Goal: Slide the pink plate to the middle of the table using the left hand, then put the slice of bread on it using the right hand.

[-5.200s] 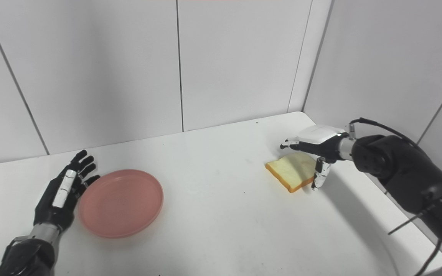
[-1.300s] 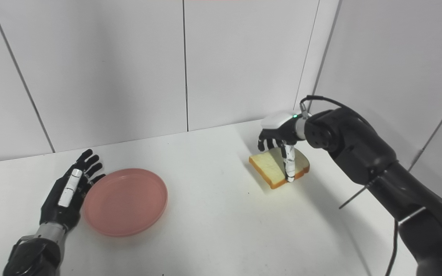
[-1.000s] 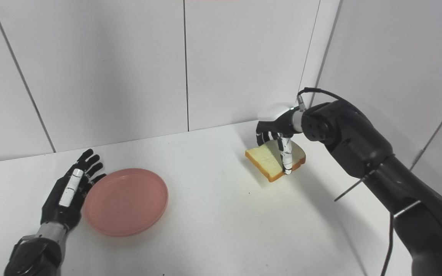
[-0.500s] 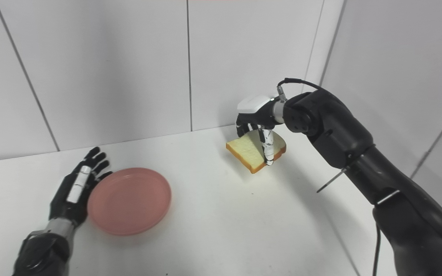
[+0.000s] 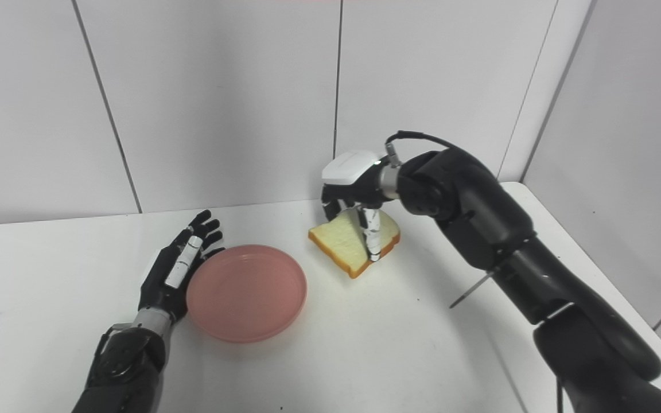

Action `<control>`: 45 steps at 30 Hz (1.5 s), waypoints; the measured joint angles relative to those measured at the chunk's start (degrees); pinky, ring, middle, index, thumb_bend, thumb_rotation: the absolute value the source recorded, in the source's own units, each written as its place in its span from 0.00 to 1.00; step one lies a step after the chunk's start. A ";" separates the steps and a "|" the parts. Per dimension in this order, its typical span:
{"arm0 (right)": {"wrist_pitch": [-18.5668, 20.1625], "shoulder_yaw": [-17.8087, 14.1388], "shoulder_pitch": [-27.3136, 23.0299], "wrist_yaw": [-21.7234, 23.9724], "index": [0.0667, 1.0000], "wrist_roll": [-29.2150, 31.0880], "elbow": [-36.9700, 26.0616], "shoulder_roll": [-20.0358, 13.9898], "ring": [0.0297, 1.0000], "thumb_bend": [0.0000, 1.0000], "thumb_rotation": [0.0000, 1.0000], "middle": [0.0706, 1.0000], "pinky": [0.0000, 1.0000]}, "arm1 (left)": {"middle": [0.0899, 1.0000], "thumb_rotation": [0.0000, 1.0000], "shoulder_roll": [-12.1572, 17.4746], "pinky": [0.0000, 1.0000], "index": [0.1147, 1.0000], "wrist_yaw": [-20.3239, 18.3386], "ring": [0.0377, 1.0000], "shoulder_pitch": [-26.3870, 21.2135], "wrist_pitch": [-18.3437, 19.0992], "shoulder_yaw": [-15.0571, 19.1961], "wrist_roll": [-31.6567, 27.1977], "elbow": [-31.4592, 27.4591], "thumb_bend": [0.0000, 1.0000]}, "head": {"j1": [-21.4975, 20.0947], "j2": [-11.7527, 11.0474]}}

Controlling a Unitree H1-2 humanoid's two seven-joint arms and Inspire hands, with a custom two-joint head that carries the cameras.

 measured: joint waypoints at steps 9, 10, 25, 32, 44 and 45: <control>-2.21 1.90 -1.66 -1.66 0.46 -0.42 1.85 6.09 0.63 0.52 0.15 0.67 0.55 | 0.88 0.69 -0.76 0.78 0.86 1.31 0.91 -1.36 -2.10 -0.21 1.24 2.97 0.80 | 3.61 -0.18; -2.22 1.97 -1.76 -1.75 0.46 -0.57 1.94 6.61 0.63 0.52 0.15 0.67 0.55 | 0.88 0.69 -0.79 0.78 0.85 1.39 0.91 -1.54 -2.30 -0.19 1.24 3.36 0.80 | 4.13 -0.26; -2.65 3.72 -3.36 -3.18 0.46 -1.38 5.77 11.63 0.61 0.52 0.15 0.66 0.53 | 0.86 0.70 -2.11 0.75 0.83 4.42 0.86 -2.96 -3.94 -0.18 3.21 6.02 0.83 | 8.44 -0.26; -4.05 5.09 -3.43 -4.74 0.46 -1.70 9.69 13.38 0.62 0.52 0.15 0.67 0.56 | 0.87 0.70 -2.21 0.77 0.84 3.95 0.88 -2.94 -4.23 0.24 3.14 6.06 0.83 | 9.49 -0.09; -4.71 5.76 -3.31 -5.97 0.46 -1.40 11.49 14.91 0.54 0.52 0.15 0.59 0.51 | 0.87 0.88 -2.12 0.76 0.83 3.71 0.88 -2.50 -4.00 0.53 3.13 5.10 0.78 | 9.67 0.26; -4.70 5.92 -3.25 -5.97 0.46 -1.46 11.47 14.95 0.55 0.52 0.15 0.58 0.53 | 0.87 0.90 -2.13 0.75 0.83 3.72 0.88 -2.46 -3.98 0.57 3.12 5.01 0.79 | 9.67 0.35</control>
